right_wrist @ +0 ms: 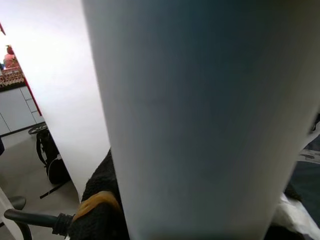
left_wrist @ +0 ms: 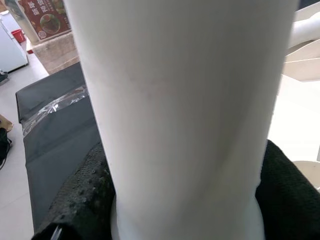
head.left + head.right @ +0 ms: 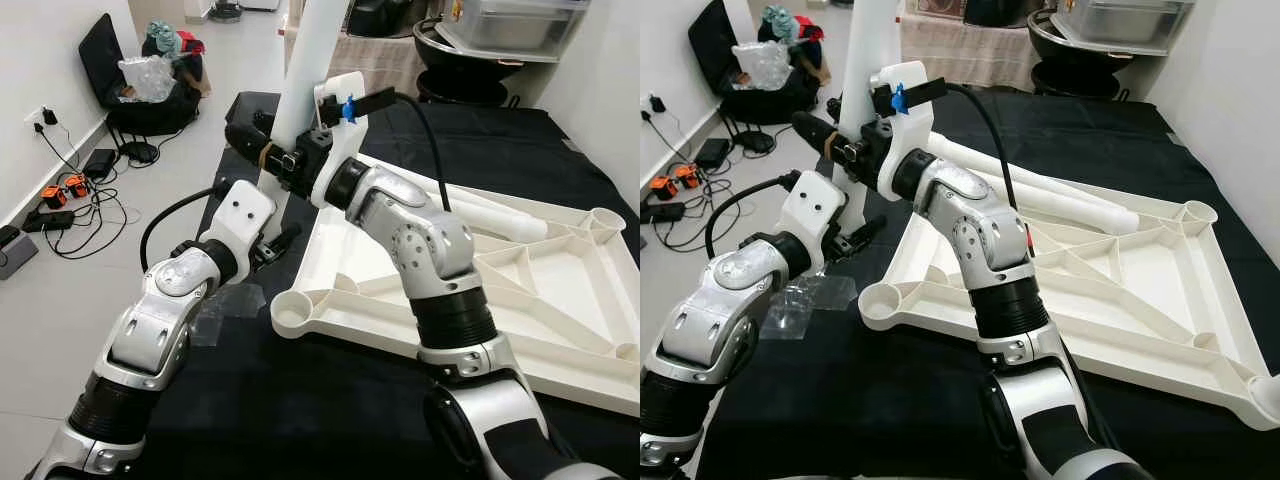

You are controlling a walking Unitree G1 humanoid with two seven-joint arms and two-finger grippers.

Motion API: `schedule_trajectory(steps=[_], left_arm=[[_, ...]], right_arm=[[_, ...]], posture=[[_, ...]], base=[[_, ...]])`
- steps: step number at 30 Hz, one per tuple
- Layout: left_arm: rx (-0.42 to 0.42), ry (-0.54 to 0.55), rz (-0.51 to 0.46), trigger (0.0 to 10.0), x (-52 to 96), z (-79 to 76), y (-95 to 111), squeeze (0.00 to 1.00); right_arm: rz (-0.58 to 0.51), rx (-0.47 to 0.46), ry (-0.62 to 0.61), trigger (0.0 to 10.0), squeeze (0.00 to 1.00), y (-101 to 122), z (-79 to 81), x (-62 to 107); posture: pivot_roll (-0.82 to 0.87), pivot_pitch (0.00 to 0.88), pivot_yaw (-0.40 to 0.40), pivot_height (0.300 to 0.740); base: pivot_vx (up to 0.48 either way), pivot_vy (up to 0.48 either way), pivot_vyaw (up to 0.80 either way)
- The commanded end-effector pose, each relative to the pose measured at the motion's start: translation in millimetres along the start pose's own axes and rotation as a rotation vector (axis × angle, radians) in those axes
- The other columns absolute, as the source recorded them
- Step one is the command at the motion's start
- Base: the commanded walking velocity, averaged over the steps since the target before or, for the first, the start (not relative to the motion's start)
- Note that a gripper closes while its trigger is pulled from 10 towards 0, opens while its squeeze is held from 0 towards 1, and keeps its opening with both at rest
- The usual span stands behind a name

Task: Building children table

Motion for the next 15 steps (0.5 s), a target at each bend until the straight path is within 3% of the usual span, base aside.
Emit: schedule_trajectory(steps=[1, 13, 14, 15], left_arm=[[-0.055, -0.095, -0.059, 10.0, -5.3, -24.8, 14.3, 0.00], [-0.041, -0.081, -0.025, 10.0, -5.0, -20.4, 7.0, 0.00], [-0.030, -0.082, -0.022, 10.0, -5.1, -20.5, 6.4, 0.15], [-0.030, -0.082, -0.022, 10.0, -5.1, -20.5, 6.4, 0.15]], right_arm=[[0.020, -0.011, 0.042, 0.0, 0.00, -2.5, 13.4, -10.0], [0.010, -0.013, 0.031, 0.0, 0.00, -0.6, 11.9, -9.3], [0.007, -0.014, 0.029, 0.0, 0.00, -0.2, 11.6, -9.2], [0.007, -0.014, 0.029, 0.0, 0.00, -0.2, 11.6, -9.2]], posture=[[0.05, 0.065, -0.069, 0.740], [0.05, 0.064, -0.070, 0.740], [0.05, 0.064, -0.070, 0.740], [0.05, 0.064, -0.070, 0.740]], base=[[0.000, 0.000, 0.00], [0.000, 0.000, 0.00], [0.000, 0.000, 0.00], [0.000, 0.000, 0.00]])
Point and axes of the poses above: a point about 5 cm out from each wrist's last joint towards the gripper, its own x axis pointing back from the gripper into the wrist, its own y axis along the axis of the wrist's last joint, z = x × y, the point moved 6 cm from there along -x, pointing out of the wrist towards the gripper, and after that the axes turned 7 degrees about -x, right-handed, at the moved point
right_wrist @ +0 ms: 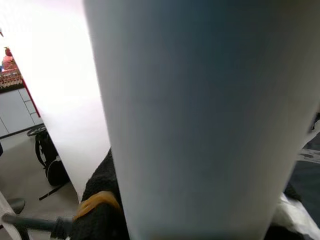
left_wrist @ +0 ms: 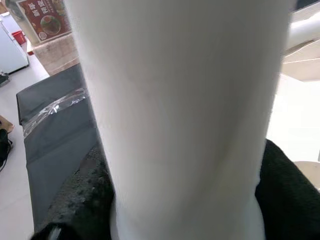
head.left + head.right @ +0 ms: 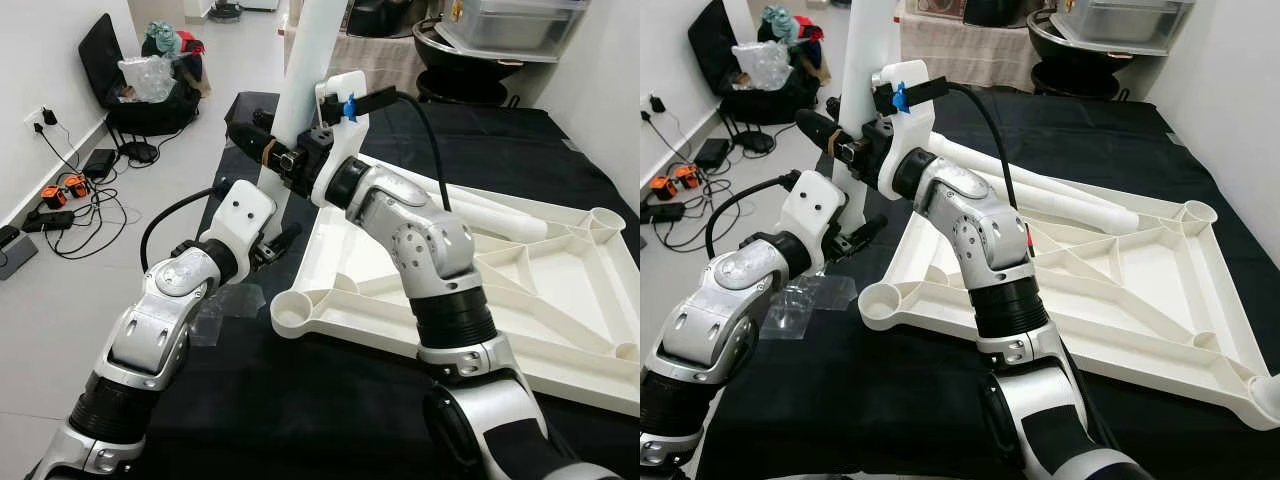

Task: Building children table

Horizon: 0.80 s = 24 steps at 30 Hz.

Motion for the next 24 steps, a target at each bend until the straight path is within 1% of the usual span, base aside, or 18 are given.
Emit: schedule_trajectory(steps=[1, 6, 9, 10, 11, 12, 13, 14, 17, 18, 19, 21, 22, 23, 24], left_arm=[[-0.010, -0.080, -0.032, 10.0, -3.7, -19.2, 8.4, 1.00], [-0.005, -0.092, -0.043, 10.0, -2.4, -20.9, 10.2, 1.00], [-0.026, -0.050, -0.033, 10.0, -3.1, -14.2, 9.6, 1.00], [-0.026, -0.050, -0.033, 10.0, -3.1, -14.2, 9.6, 1.00], [-0.037, -0.040, -0.031, 10.0, -3.1, -11.8, 9.9, 0.91], [-0.051, -0.032, -0.030, 10.0, -2.9, -9.8, 10.6, 0.00], [-0.066, -0.015, -0.028, 10.0, -2.5, -6.5, 11.3, 0.00], [-0.066, -0.015, -0.028, 10.0, -2.5, -6.5, 11.3, 0.00], [-0.090, 0.046, -0.022, 10.0, -0.5, 5.1, 12.3, 0.00], [-0.094, 0.061, -0.021, 10.0, 0.2, 8.0, 12.5, 0.00], [-0.094, 0.061, -0.021, 10.0, 0.2, 8.0, 12.5, 0.00], [-0.099, 0.128, -0.015, 10.0, 3.2, 21.7, 11.8, 0.00], [-0.099, 0.128, -0.015, 10.0, 3.2, 21.7, 11.8, 0.00], [-0.100, 0.155, -0.010, 10.0, 4.7, 26.8, 11.1, 0.00], [-0.100, 0.155, -0.010, 10.0, 4.7, 26.8, 11.1, 0.00]], right_arm=[[0.010, -0.007, 0.034, 0.0, 0.00, -0.4, 11.3, -8.0], [0.006, -0.008, 0.027, 0.0, 0.00, 0.7, 9.5, -7.8], [0.000, 0.002, 0.016, 0.0, 0.00, 2.8, 5.9, -7.5], [0.000, 0.002, 0.016, 0.0, 0.00, 2.8, 5.9, -7.5], [-0.013, 0.010, -0.013, 0.0, 0.00, 6.0, -0.6, -7.2], [-0.028, 0.016, -0.047, 0.0, 0.00, 9.6, -8.3, -7.0], [-0.045, 0.022, -0.091, 0.0, 0.00, 14.2, -17.8, -6.6], [-0.045, 0.022, -0.091, 0.0, 0.00, 14.2, -17.8, -6.6], [-0.088, 0.055, -0.225, 0.0, 0.00, 28.0, -46.9, -2.0], [-0.098, 0.065, -0.253, 0.0, 0.00, 31.4, -53.0, -0.3], [-0.098, 0.065, -0.253, 0.0, 0.00, 31.4, -53.0, -0.3], [-0.117, 0.075, -0.293, 0.0, 0.00, 39.5, -64.3, 4.8], [-0.117, 0.075, -0.293, 0.0, 0.00, 39.5, -64.3, 4.8], [-0.123, 0.077, -0.303, 0.0, 0.00, 41.9, -67.4, 6.8], [-0.123, 0.077, -0.303, 0.0, 0.00, 41.9, -67.4, 6.8]], posture=[[0.05, 0.063, -0.070, 0.740], [0.05, 0.064, -0.070, 0.740], [0.05, 0.063, -0.071, 0.740], [0.05, 0.063, -0.071, 0.740], [0.05, 0.061, -0.072, 0.740], [0.05, 0.061, -0.072, 0.740], [0.05, 0.061, -0.072, 0.740], [0.05, 0.061, -0.072, 0.740], [0.05, 0.056, -0.072, 0.740], [0.05, 0.056, -0.072, 0.740], [0.05, 0.056, -0.072, 0.740], [0.05, 0.056, -0.072, 0.740], [0.05, 0.056, -0.072, 0.740], [0.06, 0.053, -0.073, 0.740], [0.06, 0.053, -0.073, 0.740]], base=[[0.000, 0.000, 0.00], [0.000, 0.000, 0.00], [0.000, 0.000, 0.00], [0.000, 0.000, 0.00], [0.000, 0.000, 0.00], [0.000, 0.000, 0.00], [0.000, 0.000, 0.00], [0.000, 0.000, 0.00], [0.000, 0.000, 0.00], [0.000, 0.000, 0.00], [0.000, 0.000, 0.00], [0.000, 0.000, 0.00], [0.000, 0.000, 0.00], [0.000, 0.000, 0.00], [0.000, 0.000, 0.00]])
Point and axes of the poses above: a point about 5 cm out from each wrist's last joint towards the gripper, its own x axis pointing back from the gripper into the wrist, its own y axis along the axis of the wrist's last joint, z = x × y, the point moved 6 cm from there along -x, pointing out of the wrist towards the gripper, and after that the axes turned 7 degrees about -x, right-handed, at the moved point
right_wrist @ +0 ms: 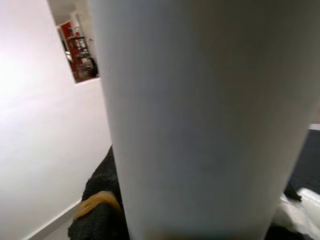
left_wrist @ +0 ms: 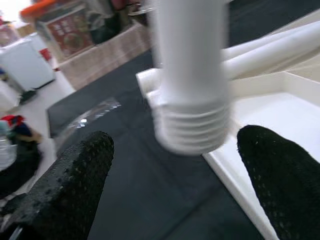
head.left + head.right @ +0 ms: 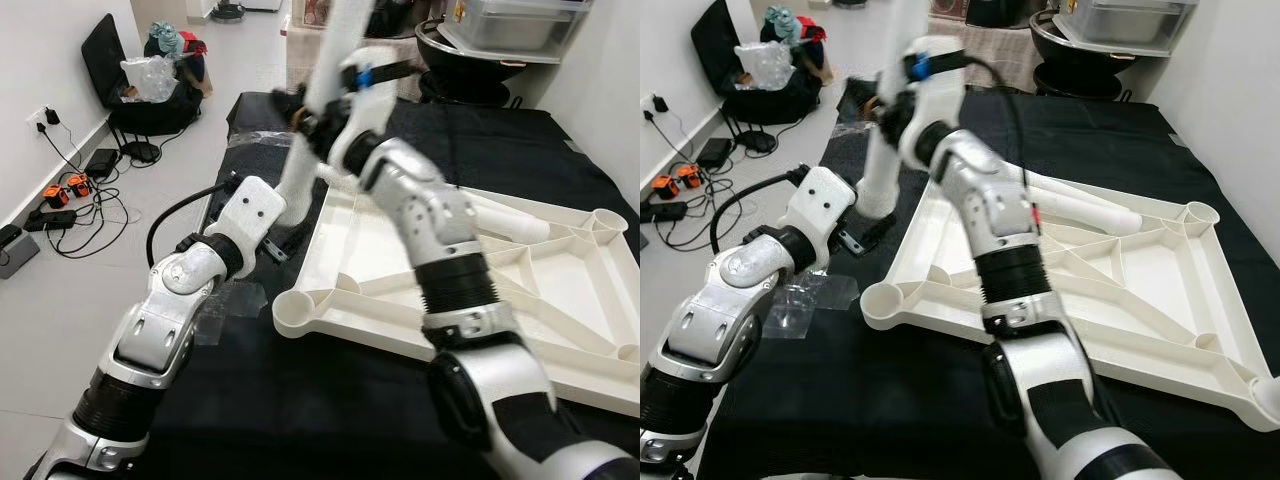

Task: Building children table

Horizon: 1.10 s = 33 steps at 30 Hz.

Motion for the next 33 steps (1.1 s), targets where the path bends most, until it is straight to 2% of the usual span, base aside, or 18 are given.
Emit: schedule_trajectory(steps=[1, 4, 5, 6, 8, 12, 13, 14, 16, 17, 18, 20, 21, 22, 25, 28, 29, 33], left_arm=[[-0.031, 0.035, 0.002, 10.0, 0.8, 7.9, 0.0, 0.00], [-0.039, 0.140, 0.007, 10.0, 4.5, 26.9, 0.5, 0.00], [0.000, 0.184, 0.006, 10.0, 6.8, 32.0, 1.3, 0.00], [0.031, 0.209, 0.006, 10.0, 8.3, 34.2, 1.6, 0.00], [0.031, 0.209, 0.006, 10.0, 8.3, 34.2, 1.6, 0.00], [0.195, 0.220, 0.001, 10.0, 19.0, 11.1, -0.4, 0.00], [0.195, 0.220, 0.001, 10.0, 19.0, 11.1, -0.4, 0.00], [0.235, 0.221, -0.015, 10.0, 25.2, -0.5, 1.4, 0.00], [0.235, 0.221, -0.015, 10.0, 25.2, -0.5, 1.4, 0.00], [0.341, 0.229, -0.030, 10.0, 38.0, -20.5, 3.2, 0.00], [0.366, 0.229, -0.034, 10.0, 41.4, -25.3, 3.9, 0.00], [0.380, 0.231, -0.034, 10.0, 43.0, -27.4, 4.0, 0.00], [0.389, 0.193, -0.036, 10.0, 47.6, -38.2, 3.5, 0.00], [0.389, 0.193, -0.036, 10.0, 47.6, -38.2, 3.5, 0.00], [0.456, 0.071, -0.043, 10.0, 64.3, -67.3, -0.2, 0.00], [0.484, 0.055, -0.038, 10.0, 67.5, -71.3, -0.7, 0.00], [0.522, 0.002, -0.037, 10.0, 71.5, -81.7, -0.1, 0.00], [0.561, -0.107, -0.028, 10.0, 82.4, -104.3, 0.1, 0.00]], right_arm=[[-0.026, 0.021, 0.006, 0.0, 0.00, 8.8, 1.2, -1.8], [-0.029, 0.047, 0.014, 0.0, 0.00, 11.6, -6.4, 2.0], [-0.027, 0.060, 0.037, 4.4, 0.00, 12.4, -8.0, 5.0], [-0.025, 0.066, 0.053, 10.0, 0.00, 12.6, -8.6, 7.0], [-0.025, 0.066, 0.053, 10.0, 0.00, 12.6, -8.6, 7.0], [-0.036, 0.073, 0.078, 10.0, 0.00, 12.7, -17.9, 16.0], [-0.036, 0.073, 0.078, 10.0, 0.00, 12.7, -17.9, 16.0], [-0.040, 0.067, 0.071, 10.0, 0.00, 11.3, -22.7, 21.1], [-0.040, 0.067, 0.071, 10.0, 0.00, 11.3, -22.7, 21.1], [-0.017, 0.045, 0.124, 10.0, 0.00, 1.1, -20.7, 34.7], [-0.001, 0.043, 0.156, 10.0, 0.00, -3.2, -17.2, 39.1], [0.010, 0.044, 0.178, 10.0, 0.00, -5.8, -14.7, 41.3], [0.051, 0.061, 0.253, 10.0, 0.00, -12.9, -7.0, 47.9], [0.051, 0.061, 0.253, 10.0, 0.00, -12.9, -7.0, 47.9], [0.184, 0.102, 0.502, 10.0, 0.00, -32.3, 14.3, 73.2], [0.210, 0.130, 0.565, 10.0, 0.00, -36.4, 18.5, 80.3], [0.248, 0.119, 0.642, 10.0, 0.00, -41.7, 23.6, 88.9], [0.283, 0.074, 0.689, 10.0, 0.00, -46.9, 24.3, 87.3]], posture=[[0.05, 0.052, -0.073, 0.740], [0.06, 0.047, -0.069, 0.740], [0.06, 0.047, -0.069, 0.740], [0.06, 0.047, -0.069, 0.740], [0.06, 0.047, -0.069, 0.740], [0.06, 0.052, -0.075, 0.740], [0.06, 0.052, -0.075, 0.740], [0.06, 0.052, -0.075, 0.740], [0.06, 0.052, -0.075, 0.740], [0.07, 0.059, -0.070, 0.740], [0.07, 0.059, -0.070, 0.740], [0.07, 0.059, -0.070, 0.740], [0.07, 0.064, -0.066, 0.740], [0.07, 0.064, -0.066, 0.740], [0.07, 0.070, -0.069, 0.740], [0.07, 0.070, -0.069, 0.740], [0.08, 0.071, -0.066, 0.740], [0.09, 0.075, -0.070, 0.740]], base=[[0.000, 0.000, 0.00], [0.000, 0.000, 0.00], [0.000, 0.000, 0.00], [0.000, 0.000, 0.00], [0.000, 0.000, 0.00], [0.000, 0.000, 0.00], [0.000, 0.000, 0.00], [0.000, 0.000, 0.00], [0.000, 0.000, 0.00], [0.000, 0.000, 0.00], [0.000, 0.000, 0.00], [0.000, 0.000, 0.00], [0.000, 0.000, 0.00], [0.000, 0.000, 0.00], [0.000, 0.000, 0.00], [0.000, 0.000, 0.00], [0.000, 0.000, 0.00], [0.000, 0.000, 0.00]])
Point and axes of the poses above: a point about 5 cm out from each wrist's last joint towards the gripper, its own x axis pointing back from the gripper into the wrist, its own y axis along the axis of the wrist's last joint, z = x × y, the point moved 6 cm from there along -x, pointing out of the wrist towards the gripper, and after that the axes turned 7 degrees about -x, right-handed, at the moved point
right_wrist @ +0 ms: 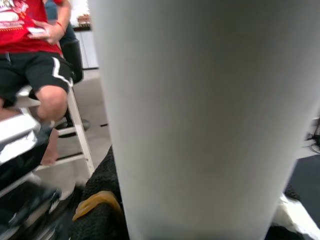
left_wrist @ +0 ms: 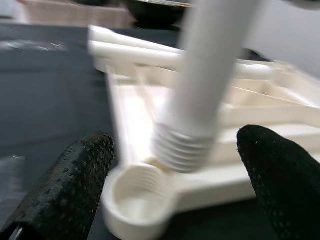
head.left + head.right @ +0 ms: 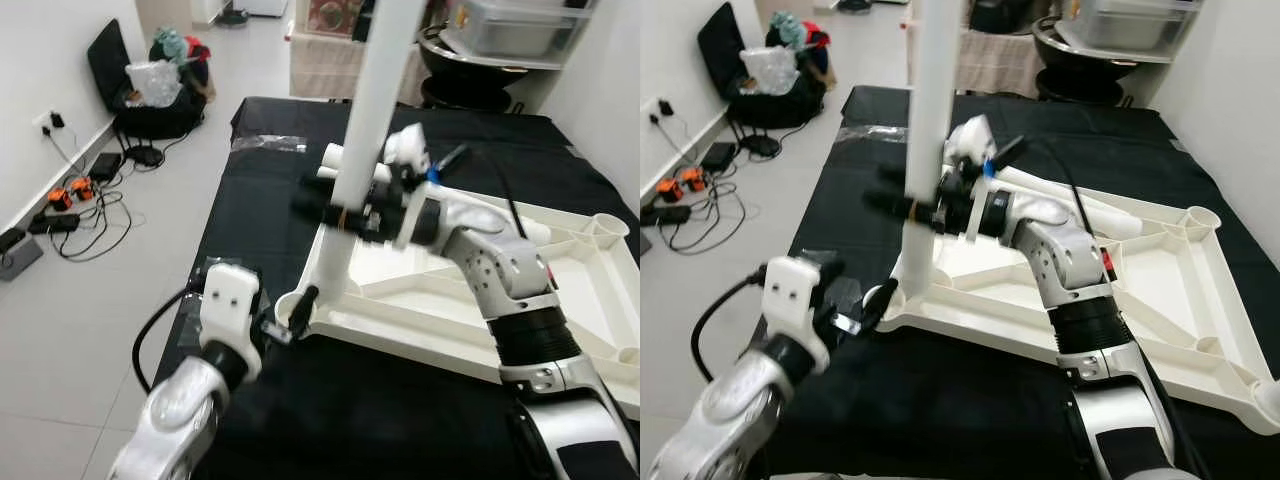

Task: Building children table

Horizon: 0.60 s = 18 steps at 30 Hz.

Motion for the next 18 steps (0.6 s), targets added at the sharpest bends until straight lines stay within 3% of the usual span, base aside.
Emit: schedule_trajectory(steps=[1, 6, 11, 13, 18], left_arm=[[0.014, -0.036, 0.011, 10.0, 2.4, -6.7, -2.0, 0.00], [0.158, -0.217, 0.115, 10.0, 28.3, -40.6, -23.2, 0.00], [0.161, -0.235, 0.126, 10.0, 33.3, -45.7, -25.5, 0.00], [0.105, -0.153, 0.131, 10.0, 38.1, -40.8, -29.0, 0.00], [0.054, -0.102, 0.129, 10.0, 42.0, -36.3, -28.1, 0.00]], right_arm=[[0.003, 0.007, 0.019, 10.0, 0.00, 2.9, 1.0, -2.3], [-0.021, -0.012, 0.124, 10.0, 0.00, 9.4, 12.3, -18.6], [-0.028, -0.015, 0.157, 10.0, 0.00, 12.0, 16.0, -23.5], [-0.020, -0.021, 0.224, 10.0, 0.00, 9.7, 23.0, -42.7], [0.002, -0.021, 0.286, 10.0, 0.00, 3.7, 31.6, -51.2]], posture=[[0.09, 0.075, -0.070, 0.740], [0.10, 0.102, -0.072, 0.740], [0.10, 0.114, -0.074, 0.740], [0.11, 0.147, -0.085, 0.740], [0.12, 0.165, -0.088, 0.740]], base=[[0.000, 0.000, 0.00], [0.000, 0.000, 0.00], [0.000, 0.000, 0.00], [0.000, 0.000, 0.00], [0.000, 0.000, 0.00]])
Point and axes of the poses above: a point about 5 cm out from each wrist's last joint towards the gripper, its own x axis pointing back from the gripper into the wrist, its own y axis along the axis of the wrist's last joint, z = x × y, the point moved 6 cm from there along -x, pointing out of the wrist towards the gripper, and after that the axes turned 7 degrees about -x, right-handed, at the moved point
